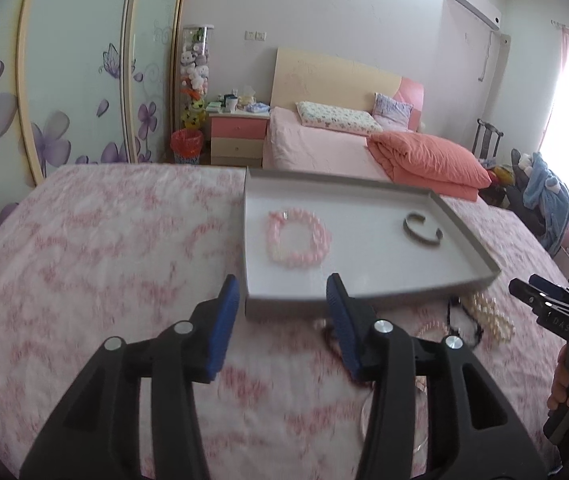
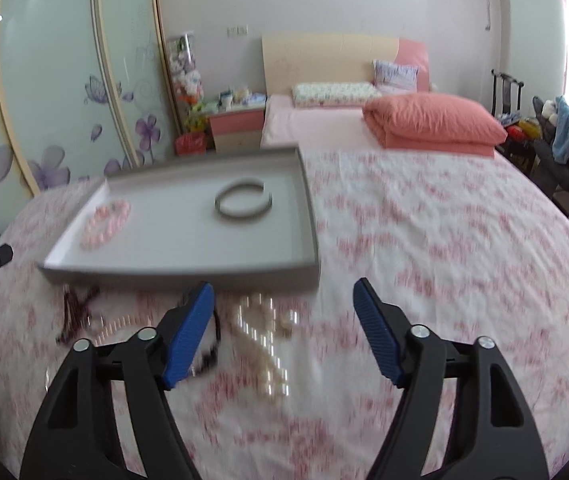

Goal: Organize jewelry
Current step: 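Grasp the white pearl bracelet with right tool while left tool moves to the dark red beads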

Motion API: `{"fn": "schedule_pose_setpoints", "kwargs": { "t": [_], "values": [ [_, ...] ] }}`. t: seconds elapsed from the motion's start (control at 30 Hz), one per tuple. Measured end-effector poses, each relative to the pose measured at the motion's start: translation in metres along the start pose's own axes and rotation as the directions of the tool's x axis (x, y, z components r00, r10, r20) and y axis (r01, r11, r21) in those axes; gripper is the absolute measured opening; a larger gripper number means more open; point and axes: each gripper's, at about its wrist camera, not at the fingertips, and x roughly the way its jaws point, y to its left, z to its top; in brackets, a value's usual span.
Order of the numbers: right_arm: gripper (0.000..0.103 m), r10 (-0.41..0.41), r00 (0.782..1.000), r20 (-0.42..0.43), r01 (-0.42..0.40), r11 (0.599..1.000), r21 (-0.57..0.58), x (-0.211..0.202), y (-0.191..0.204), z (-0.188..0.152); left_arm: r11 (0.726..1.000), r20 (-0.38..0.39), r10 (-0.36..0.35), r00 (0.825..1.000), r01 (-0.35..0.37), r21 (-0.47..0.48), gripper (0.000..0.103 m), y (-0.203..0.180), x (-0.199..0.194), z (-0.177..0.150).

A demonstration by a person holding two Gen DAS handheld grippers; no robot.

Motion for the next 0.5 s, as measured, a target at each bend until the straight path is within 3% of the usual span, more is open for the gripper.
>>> {"fn": "schedule_pose_setpoints", "kwargs": {
  "t": [0.2,0.33,0.5],
  "values": [
    [0.055,0.019,0.995,-0.099,-0.02,1.0,-0.011,0.011,0.0,-0.024,1.0,-0.007,0.01,1.0,-0.01,0.017,0.051,0.0,0.003,-0.018],
    [0.053,0.016,0.993,-0.12,-0.019,1.0,-0.02,0.015,0.002,-0.025,1.0,-0.029,0.003,1.0,-0.002,0.022,0.051,0.0,0.009,-0.022],
    [0.042,0.001,0.984,-0.176,-0.009,0.999,-0.043,0.027,0.007,-0.026,0.999,-0.046,-0.01,0.999,0.011,0.031,0.051,-0.003,0.011,-0.025]
  ]
}}
